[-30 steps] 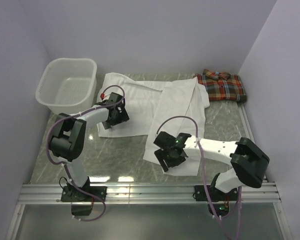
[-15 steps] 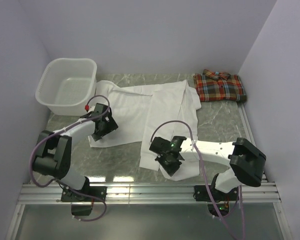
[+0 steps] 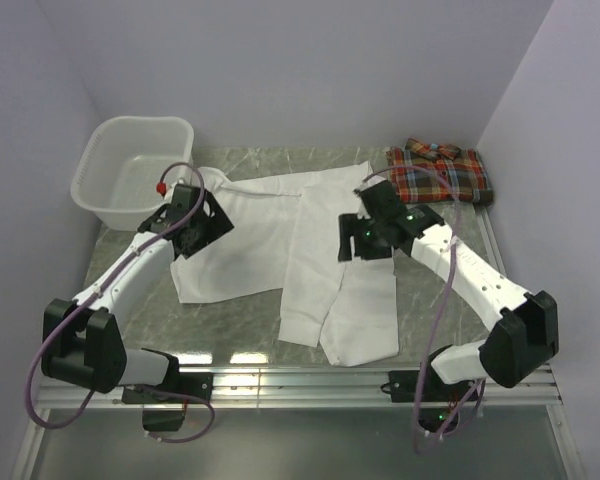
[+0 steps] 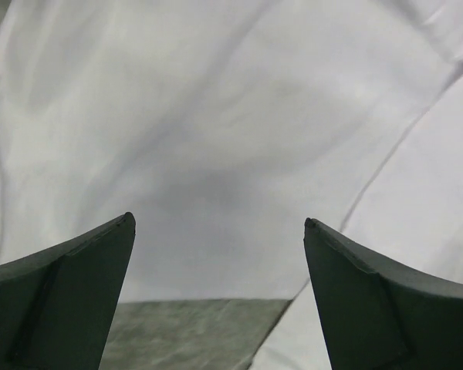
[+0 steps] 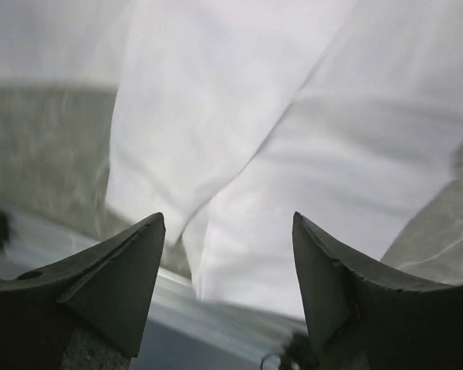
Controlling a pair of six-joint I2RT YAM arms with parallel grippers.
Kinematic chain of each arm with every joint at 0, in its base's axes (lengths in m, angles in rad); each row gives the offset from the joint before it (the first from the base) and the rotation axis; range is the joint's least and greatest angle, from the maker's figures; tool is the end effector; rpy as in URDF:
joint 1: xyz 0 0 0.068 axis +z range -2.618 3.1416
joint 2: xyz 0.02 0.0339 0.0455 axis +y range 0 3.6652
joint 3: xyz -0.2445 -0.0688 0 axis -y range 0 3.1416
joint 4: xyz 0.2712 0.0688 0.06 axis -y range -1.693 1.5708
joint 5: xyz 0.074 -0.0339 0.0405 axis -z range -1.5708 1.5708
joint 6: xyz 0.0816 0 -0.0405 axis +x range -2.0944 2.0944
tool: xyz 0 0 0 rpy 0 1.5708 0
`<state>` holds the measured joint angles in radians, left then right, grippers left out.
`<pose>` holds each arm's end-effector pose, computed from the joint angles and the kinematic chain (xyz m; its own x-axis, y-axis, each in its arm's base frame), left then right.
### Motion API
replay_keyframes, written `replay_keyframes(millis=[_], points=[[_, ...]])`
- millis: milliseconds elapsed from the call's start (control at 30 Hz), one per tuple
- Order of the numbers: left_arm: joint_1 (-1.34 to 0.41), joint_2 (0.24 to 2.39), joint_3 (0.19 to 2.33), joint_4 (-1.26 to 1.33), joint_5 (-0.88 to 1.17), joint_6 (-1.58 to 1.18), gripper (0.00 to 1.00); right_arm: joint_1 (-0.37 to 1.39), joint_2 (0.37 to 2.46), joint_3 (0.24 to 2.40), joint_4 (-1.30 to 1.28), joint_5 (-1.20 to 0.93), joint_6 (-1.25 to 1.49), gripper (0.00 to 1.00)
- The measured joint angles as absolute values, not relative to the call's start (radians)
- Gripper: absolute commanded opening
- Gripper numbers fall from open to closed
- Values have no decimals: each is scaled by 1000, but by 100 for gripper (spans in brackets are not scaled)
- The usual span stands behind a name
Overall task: Fold and stack the long sleeve shirts
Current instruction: Flatten the shirt out
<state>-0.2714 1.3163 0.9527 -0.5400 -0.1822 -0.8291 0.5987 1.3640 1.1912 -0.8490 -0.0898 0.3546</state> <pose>0.3206 -0.0739 0.1886 -0.6260 -0.5785 -0.5230 -0.4529 0.8156 -0.3601 0.2671 0.1911 0.2328 -0.8692 -0.1743 -0.4628 -0.3180 0.9137 0.2529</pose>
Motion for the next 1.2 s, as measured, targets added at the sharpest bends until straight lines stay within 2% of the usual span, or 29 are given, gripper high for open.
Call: replay_keyframes(millis=[133, 300, 500, 700, 767, 1033, 1200], points=[[-271, 1422, 1086, -497, -179, -810, 97, 416, 1426, 1187, -741, -102, 411, 70], [-271, 1576, 1157, -447, -168, -788, 97, 303, 1540, 1105, -542, -153, 512, 70], [-272, 1691, 1137, -414, -123, -782, 97, 230, 1625, 945, -385, -219, 611, 70], [-279, 1700, 1036, -395, -94, -791, 97, 211, 1593, 833, -304, -257, 663, 71], [-282, 1687, 993, -376, -89, -803, 97, 211, 1562, 794, -286, -261, 673, 72], [-283, 1465, 750, -316, -69, -852, 97, 208, 1318, 588, -316, -280, 710, 87], [-286, 1300, 625, -363, -33, -897, 97, 208, 1131, 490, -447, -264, 735, 88]])
